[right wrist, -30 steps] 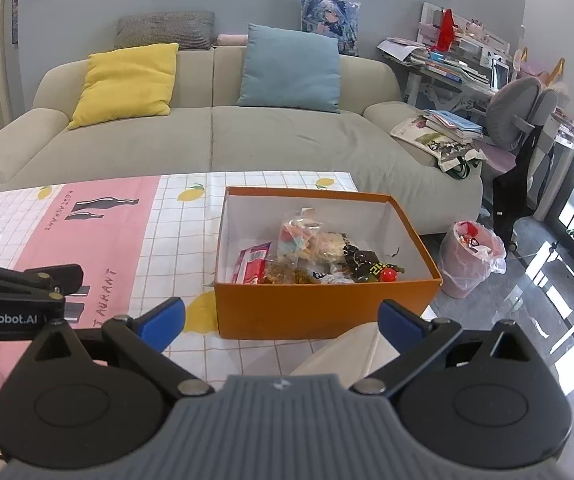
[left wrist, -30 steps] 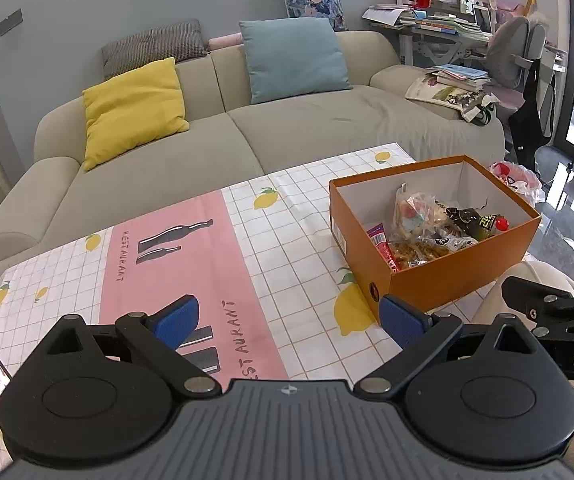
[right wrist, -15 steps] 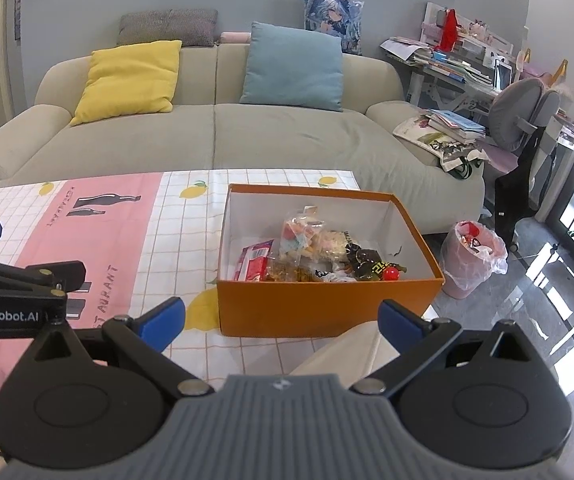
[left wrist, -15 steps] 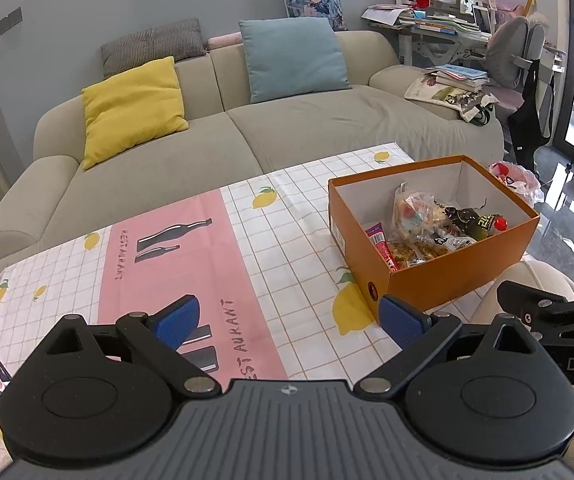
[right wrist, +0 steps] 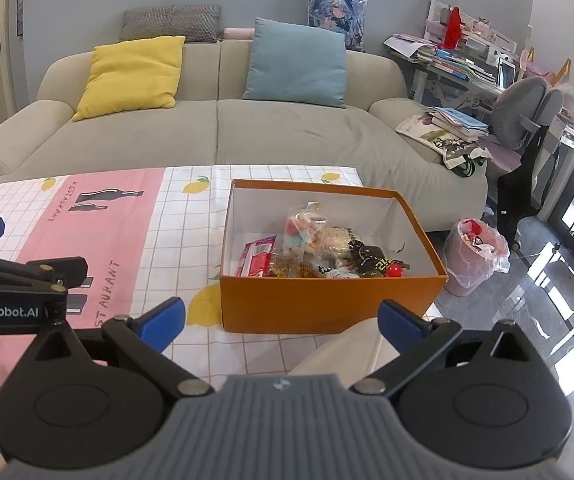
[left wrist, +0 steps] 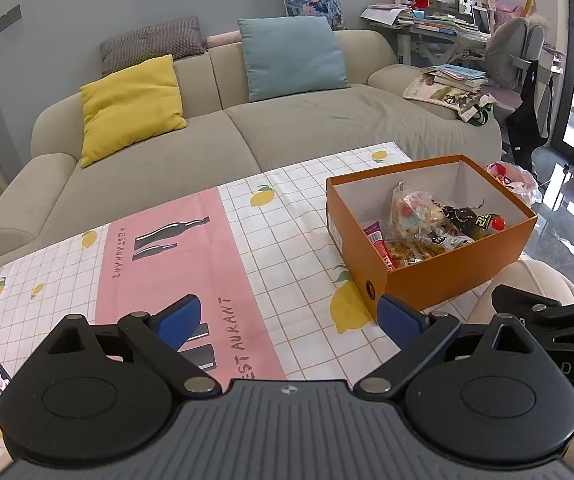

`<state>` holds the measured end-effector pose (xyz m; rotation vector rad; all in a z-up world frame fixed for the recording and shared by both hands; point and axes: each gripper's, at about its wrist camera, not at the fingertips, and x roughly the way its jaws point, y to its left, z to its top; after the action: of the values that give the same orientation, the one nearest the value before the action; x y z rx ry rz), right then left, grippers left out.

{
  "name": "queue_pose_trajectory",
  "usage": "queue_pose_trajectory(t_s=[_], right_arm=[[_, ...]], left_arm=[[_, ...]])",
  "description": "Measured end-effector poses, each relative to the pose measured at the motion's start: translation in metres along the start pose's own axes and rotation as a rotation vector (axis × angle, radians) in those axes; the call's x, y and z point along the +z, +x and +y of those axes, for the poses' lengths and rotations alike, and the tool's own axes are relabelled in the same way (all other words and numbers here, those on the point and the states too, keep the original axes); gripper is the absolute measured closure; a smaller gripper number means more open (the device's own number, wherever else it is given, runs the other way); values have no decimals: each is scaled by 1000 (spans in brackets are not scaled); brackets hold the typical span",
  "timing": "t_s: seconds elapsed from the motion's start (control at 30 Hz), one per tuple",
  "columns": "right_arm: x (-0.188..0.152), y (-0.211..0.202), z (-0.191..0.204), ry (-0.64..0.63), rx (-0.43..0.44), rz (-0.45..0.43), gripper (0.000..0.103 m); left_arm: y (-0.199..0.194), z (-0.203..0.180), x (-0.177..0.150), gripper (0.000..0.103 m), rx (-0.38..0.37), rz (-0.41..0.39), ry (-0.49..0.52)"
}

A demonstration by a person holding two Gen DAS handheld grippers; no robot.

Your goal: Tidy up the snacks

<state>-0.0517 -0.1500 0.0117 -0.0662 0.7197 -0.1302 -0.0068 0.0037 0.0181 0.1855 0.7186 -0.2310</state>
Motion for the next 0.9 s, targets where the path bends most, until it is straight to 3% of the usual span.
queue_pose_trajectory(t_s=[0.9], right_arm=[[-3,2,-3,-21,8,2,3]], left_arm=[[-1,1,0,0,5,8,-11]])
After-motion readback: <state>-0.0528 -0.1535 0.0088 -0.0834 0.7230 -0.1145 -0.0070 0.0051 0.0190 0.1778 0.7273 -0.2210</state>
